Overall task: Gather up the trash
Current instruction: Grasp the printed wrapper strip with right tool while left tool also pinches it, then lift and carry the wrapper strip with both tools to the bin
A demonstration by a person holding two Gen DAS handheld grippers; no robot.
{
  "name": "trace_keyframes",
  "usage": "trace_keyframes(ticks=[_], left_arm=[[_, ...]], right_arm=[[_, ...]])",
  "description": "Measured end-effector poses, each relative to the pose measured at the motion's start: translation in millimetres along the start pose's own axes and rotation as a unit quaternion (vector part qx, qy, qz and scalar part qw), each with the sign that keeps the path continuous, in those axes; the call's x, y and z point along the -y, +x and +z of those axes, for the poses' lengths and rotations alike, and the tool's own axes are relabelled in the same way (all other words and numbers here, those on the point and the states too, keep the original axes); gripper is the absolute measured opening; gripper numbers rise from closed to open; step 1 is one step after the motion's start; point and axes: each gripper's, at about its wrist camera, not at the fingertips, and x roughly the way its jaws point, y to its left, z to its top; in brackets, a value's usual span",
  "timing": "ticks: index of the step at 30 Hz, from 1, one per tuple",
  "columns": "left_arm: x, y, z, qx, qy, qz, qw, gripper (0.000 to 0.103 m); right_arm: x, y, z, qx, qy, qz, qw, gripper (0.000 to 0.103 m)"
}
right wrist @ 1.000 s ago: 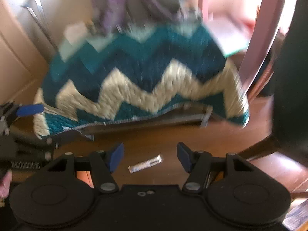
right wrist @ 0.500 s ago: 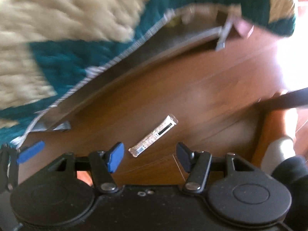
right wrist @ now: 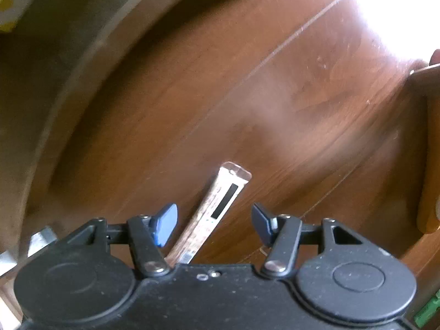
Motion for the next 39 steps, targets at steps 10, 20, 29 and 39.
trace_keyframes(ticks=[10,20,29,39], left_arm=[[11.6,32.4,2.0,-0.005,0.001,-0.005,1.0,0.075],[11.0,48.6,3.8,-0.02,-0.013,-0.002,0.9997,0.051],[25.6,44.5,7.5,-0.01,0.004,-0.024,0.9997,0.023],[37.8,-26.7,18.9,0.038,0.042,0.007,0.9984,0.022]], right_arm=[[-2.6,28.5,-2.2,0.002,0.014,-0.024,1.0,0.052],[-30.5,31.7,-23.0,0.024,-0.01,-0.088,0.996,0.03],[-31.8,11.3,-41.6,0.046,-0.033,-0.071,0.996,0.021],[-32.7,-87.8,-72.4,0.11,-0.049,-0.037,0.992,0.019]])
